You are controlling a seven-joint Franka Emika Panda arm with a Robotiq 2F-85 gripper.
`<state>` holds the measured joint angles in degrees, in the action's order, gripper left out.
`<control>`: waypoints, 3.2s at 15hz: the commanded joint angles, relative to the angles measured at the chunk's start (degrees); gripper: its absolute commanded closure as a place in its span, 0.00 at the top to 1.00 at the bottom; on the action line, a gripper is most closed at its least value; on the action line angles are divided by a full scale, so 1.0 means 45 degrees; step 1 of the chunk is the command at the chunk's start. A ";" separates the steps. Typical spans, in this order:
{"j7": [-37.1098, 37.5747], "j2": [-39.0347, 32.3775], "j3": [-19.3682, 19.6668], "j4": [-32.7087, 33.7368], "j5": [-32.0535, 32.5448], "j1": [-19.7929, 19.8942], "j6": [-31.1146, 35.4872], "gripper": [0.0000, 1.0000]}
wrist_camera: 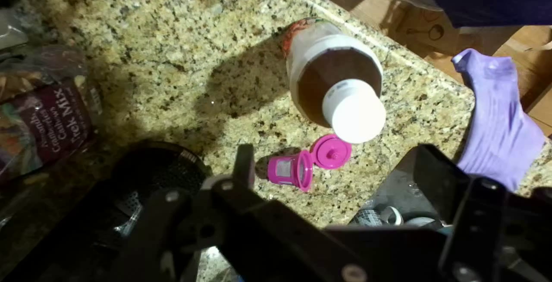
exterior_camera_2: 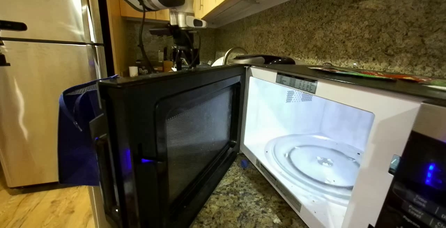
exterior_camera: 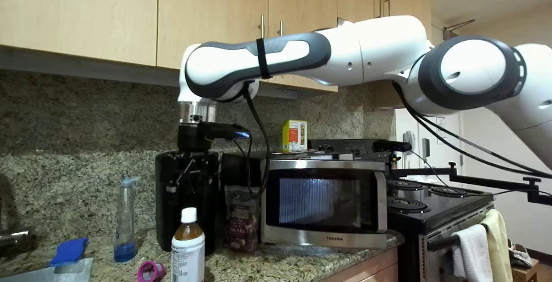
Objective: Place the packet on top of the microwave
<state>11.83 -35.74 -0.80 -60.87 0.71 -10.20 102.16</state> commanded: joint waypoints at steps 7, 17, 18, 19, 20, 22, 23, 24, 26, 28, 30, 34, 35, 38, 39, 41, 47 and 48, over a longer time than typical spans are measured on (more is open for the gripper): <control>0.0175 0.0375 0.1080 0.2269 0.1188 0.0042 -0.1943 1.00; -0.0286 -0.1339 0.2013 0.2978 0.0775 0.1330 -0.1949 1.00; -0.0476 -0.1493 0.1918 0.2992 0.0714 0.1368 -0.1859 1.00; -0.0609 -0.1601 0.1862 0.3013 0.0708 0.1365 -0.1897 1.00; -0.0590 -0.1578 0.1796 0.2874 0.0677 0.1302 -0.1740 1.00; -0.0193 -0.1367 0.1985 0.2371 0.0903 0.1198 -0.1705 1.00; -0.0192 -0.1396 0.1989 0.2371 0.0903 0.1180 -0.1705 1.00; -0.0192 -0.1393 0.1994 0.2372 0.0903 0.1180 -0.1705 1.00; -0.0192 -0.1389 0.2019 0.2373 0.0904 0.1192 -0.1705 1.00; -0.0634 -0.1598 0.1975 0.2263 0.1103 0.1094 -0.1230 1.00; -0.1181 -0.1855 0.2073 0.2235 0.1611 0.0860 -0.0845 1.00; -0.2138 -0.2350 0.2485 0.2480 0.3234 0.0308 -0.1023 1.00; -0.2299 -0.2440 0.2609 0.2513 0.3732 0.0163 -0.1054 1.00; -0.2442 -0.2649 0.3081 0.2609 0.5220 -0.0250 -0.0680 1.00; -0.2464 -0.2706 0.3160 0.2645 0.5532 -0.0315 -0.0676 1.00; -0.2590 -0.2867 0.3267 0.2730 0.5953 -0.0321 -0.0588 1.00; -0.2832 -0.3620 0.3277 0.3141 0.5622 0.0304 -0.0595 1.00; -0.2796 -0.3753 0.3244 0.3232 0.5549 0.0458 -0.0461 1.00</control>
<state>1.54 -49.76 13.90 -49.91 26.26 -10.24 99.20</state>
